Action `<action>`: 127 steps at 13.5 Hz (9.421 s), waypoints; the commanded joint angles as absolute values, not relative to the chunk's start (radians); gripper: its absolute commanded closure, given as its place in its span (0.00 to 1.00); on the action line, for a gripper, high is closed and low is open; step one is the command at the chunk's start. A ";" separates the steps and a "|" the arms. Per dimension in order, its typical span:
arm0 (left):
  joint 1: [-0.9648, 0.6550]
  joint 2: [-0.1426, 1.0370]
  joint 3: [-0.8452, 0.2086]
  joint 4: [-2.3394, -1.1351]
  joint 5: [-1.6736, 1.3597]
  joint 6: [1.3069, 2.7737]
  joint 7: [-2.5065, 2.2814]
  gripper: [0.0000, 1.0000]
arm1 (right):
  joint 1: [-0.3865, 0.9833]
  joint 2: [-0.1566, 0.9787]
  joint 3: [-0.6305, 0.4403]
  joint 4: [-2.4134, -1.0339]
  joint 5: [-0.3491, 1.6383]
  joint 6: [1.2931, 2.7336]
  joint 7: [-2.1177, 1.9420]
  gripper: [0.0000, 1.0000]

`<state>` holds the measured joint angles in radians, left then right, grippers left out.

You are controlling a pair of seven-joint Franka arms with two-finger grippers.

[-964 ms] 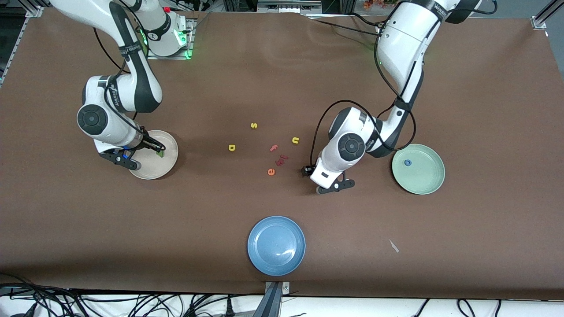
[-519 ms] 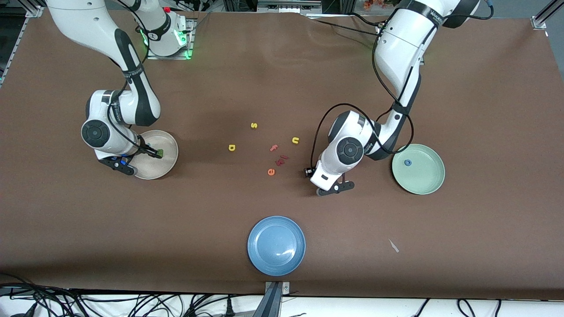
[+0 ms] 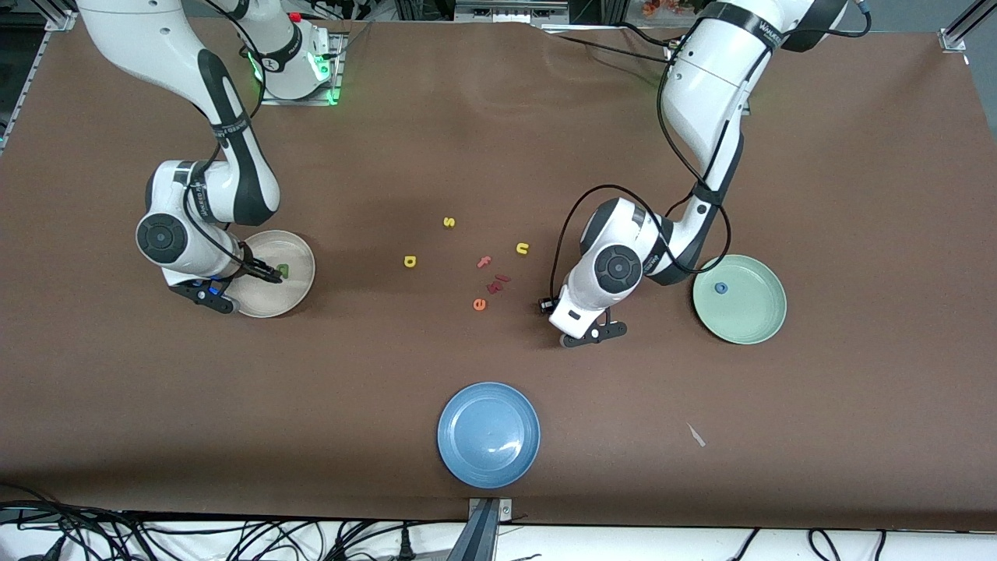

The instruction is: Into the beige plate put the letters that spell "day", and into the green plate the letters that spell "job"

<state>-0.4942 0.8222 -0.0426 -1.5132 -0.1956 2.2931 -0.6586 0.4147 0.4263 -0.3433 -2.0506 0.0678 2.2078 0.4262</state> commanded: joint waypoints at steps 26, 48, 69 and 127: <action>0.044 0.637 -0.035 -1.580 -0.071 1.720 -0.138 0.87 | 0.825 0.581 -0.222 -1.940 0.282 2.450 1.368 0.25; -0.110 0.655 -0.333 -1.687 -0.101 2.162 -0.822 0.05 | 0.821 0.391 -0.441 -1.951 0.265 2.157 0.950 0.87; -0.210 0.736 -0.334 -1.727 -0.106 2.227 -1.221 0.52 | 0.655 0.441 -0.566 -1.973 0.276 2.171 0.349 0.00; 0.059 0.342 -0.209 -1.330 0.172 1.686 -0.354 0.00 | 0.003 -0.045 0.012 -1.723 0.028 1.736 -0.028 0.00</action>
<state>0.1330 0.3565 -0.2805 -1.3549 0.1493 1.7192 -0.3459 -0.0035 -0.0463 0.0124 -1.7385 0.0113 1.7398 -0.0325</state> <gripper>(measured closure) 0.000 0.000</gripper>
